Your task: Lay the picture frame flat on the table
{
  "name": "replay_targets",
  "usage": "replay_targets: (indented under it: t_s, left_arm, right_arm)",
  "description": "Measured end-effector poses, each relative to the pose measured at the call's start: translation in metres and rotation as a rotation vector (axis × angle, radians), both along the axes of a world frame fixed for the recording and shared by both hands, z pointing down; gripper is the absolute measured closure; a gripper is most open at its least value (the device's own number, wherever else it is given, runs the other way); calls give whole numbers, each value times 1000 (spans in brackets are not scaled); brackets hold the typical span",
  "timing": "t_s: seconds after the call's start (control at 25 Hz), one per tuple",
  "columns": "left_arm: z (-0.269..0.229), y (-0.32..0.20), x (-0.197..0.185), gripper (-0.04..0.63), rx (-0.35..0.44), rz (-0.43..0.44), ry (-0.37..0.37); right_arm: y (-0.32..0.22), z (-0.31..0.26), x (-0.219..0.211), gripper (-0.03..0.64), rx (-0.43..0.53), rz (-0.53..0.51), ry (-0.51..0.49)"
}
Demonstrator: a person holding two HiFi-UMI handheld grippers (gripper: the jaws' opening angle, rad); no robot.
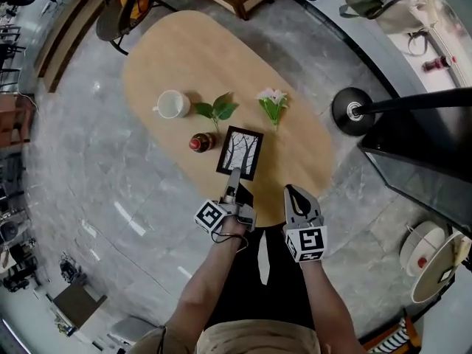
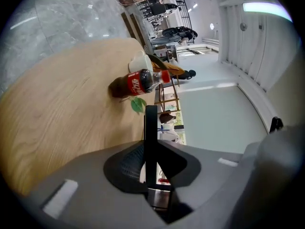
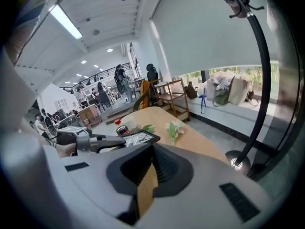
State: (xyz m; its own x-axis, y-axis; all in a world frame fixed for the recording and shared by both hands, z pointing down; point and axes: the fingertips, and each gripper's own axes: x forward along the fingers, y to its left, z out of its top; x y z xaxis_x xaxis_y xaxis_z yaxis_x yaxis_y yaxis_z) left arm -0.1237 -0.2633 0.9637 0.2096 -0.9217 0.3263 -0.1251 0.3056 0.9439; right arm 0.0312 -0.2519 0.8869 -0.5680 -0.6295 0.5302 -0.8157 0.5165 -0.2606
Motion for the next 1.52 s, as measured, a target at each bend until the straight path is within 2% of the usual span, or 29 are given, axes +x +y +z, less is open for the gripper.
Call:
replay_targets:
  t_s: [0.24,0.56,0.72,0.8,0.92,1.2,1.52]
  left_arm:
    - [44,-5,4,520,-65,-35,5]
    - [72,-3,2,520,-198,-47,-16]
    - [84,1,9,520,-279,-5,-57]
    - [89,4,12,506,-337,28,-87]
    - [91,8,13,439,-394,53,-130]
    - [84,9,9,296,-407,46,-176]
    - [60,11,17,295,-337,100,-175]
  right_arm:
    - [-12,35,-12,612,-26,-43,11]
    - [-25,37,-28,612,-32,-79,-14]
    - [-20,46,-31,612,-51,-86,-22]
    - [-15,50,-34,612,-63,-91,-22]
    - [-6,54,-35,612,-78,-100,-21]
    - [3,52,-32,612,-70,-118,-10]
    - [9,41,-29,612,-47,-121,-7]
